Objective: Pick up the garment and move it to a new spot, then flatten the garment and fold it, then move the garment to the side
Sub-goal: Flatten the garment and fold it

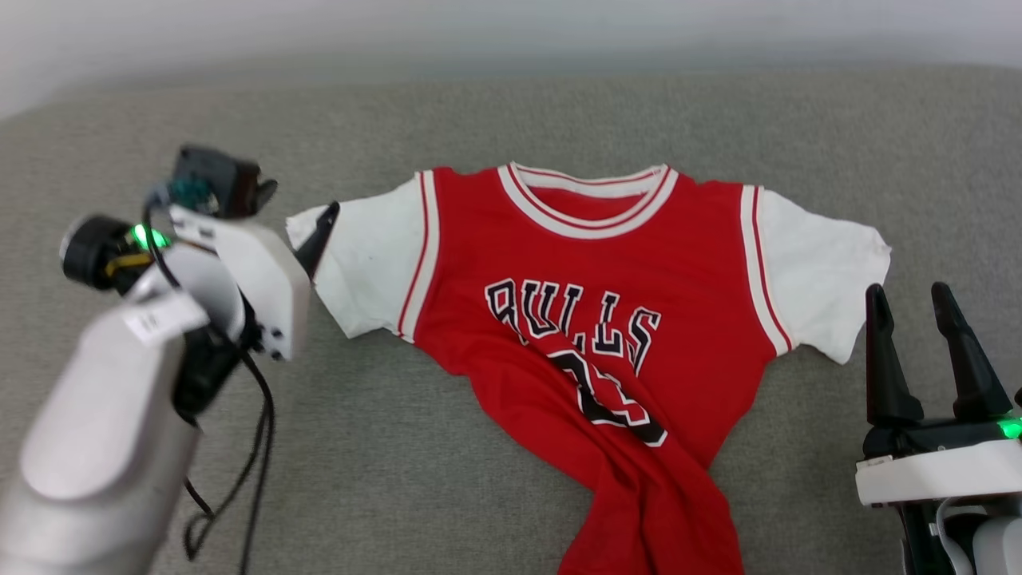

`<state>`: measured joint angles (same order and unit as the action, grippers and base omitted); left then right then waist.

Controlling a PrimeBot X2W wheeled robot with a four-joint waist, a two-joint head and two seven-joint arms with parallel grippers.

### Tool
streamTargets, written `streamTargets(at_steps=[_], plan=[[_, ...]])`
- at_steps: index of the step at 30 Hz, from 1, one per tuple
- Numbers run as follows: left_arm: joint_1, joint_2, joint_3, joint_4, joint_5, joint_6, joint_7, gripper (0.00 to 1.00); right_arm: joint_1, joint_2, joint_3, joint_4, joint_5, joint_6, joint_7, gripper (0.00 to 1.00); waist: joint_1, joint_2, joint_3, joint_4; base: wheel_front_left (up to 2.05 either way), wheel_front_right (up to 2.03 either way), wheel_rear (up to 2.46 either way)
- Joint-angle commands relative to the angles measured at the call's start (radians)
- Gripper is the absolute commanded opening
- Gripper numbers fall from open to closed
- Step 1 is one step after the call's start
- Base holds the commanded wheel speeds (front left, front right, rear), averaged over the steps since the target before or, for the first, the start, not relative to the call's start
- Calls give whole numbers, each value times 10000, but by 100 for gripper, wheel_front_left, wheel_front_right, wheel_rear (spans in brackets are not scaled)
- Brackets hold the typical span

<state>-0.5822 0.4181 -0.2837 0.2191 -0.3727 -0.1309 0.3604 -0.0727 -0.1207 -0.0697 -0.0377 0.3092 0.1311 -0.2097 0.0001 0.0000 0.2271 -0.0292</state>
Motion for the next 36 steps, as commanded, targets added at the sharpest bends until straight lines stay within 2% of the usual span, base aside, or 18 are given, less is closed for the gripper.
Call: streamTargets(at_steps=[1,3,6,13,25,30,33,34,35,36], plan=[[-360,297,-227,79,-395,13,585,100,-177,74,42,-94,-3,-7,-20,100,-1,0,555,-362,0,0,0],[-1185,957,-578,225,-1019,13,1672,100,-331,123,137,-156,3,-7,-34,100,-1,0,896,-559,0,0,0],[-1979,1506,-1010,604,-1800,12,2939,100,-479,199,216,-166,21,-7,-78,100,-1,0,1311,-800,0,0,0],[-2887,2460,-1547,1430,-2439,10,4693,100,-781,336,383,-43,96,-7,-274,100,-1,0,2031,-1269,0,0,0],[-2796,2925,-1753,2258,-2184,133,4649,100,-1039,354,455,131,138,-9,-453,100,-1,0,2404,-1518,0,0,0],[-2737,2898,-1750,2512,-2265,184,4656,100,-1130,326,414,52,115,-9,-477,100,-1,0,2540,-1536,0,0,0],[-2613,2623,-1678,2621,-2606,218,4757,100,-1110,338,430,1,64,-9,-477,100,-1,0,2611,-1531,0,0,0],[-2535,2525,-1625,2690,-2798,224,4858,91,-1105,344,440,-5,53,-9,-478,100,-1,0,2626,-1528,0,0,0],[-2431,2428,-1613,2731,-2989,200,4969,50,-1101,344,447,-10,33,-9,-479,100,-1,0,2637,-1525,0,0,0],[-2337,2333,-1591,2748,-3185,178,5075,0,-1104,334,452,-7,15,-9,-481,100,-1,0,2641,-1519,0,0,0]])
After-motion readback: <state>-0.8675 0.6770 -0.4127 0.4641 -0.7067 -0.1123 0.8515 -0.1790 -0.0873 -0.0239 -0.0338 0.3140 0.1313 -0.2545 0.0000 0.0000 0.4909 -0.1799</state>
